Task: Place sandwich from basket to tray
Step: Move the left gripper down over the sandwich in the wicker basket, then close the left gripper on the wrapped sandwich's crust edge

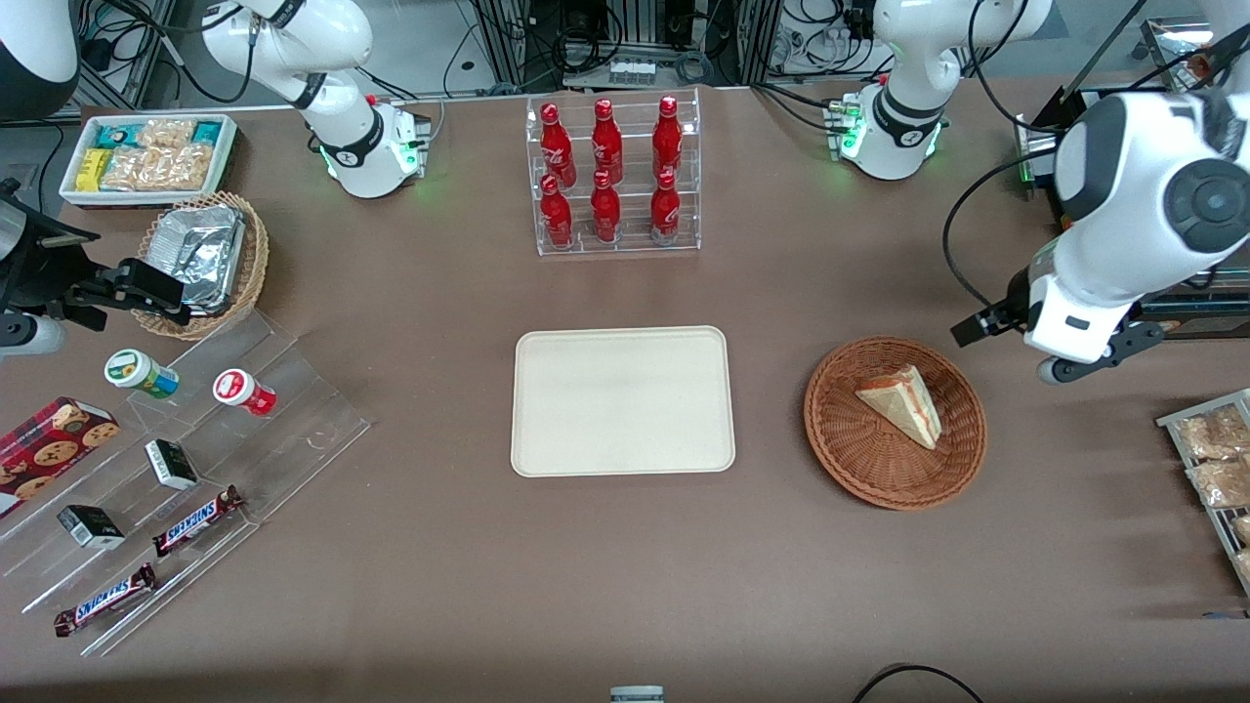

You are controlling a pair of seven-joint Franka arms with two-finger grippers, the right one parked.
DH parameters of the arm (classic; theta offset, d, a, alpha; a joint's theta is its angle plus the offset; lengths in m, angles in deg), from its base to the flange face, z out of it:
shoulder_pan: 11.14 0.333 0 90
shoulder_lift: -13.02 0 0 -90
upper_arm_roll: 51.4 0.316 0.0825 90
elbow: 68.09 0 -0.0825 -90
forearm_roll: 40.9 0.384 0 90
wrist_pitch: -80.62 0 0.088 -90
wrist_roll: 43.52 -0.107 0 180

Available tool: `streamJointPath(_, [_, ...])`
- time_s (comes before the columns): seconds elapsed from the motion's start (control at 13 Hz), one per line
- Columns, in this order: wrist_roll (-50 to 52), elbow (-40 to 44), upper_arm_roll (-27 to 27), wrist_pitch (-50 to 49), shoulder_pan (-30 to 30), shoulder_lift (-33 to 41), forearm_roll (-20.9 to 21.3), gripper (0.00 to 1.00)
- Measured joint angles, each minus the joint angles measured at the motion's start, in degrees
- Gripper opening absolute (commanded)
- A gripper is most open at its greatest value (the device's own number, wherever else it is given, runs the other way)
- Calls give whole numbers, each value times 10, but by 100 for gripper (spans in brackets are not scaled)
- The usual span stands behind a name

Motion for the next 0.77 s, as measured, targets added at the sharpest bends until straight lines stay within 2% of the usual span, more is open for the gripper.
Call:
streamJointPath(0.38, [153, -26, -36, 96, -2, -62, 0, 100])
streamJointPath(0.77, [162, -26, -51, 134, -2, -117, 4, 100])
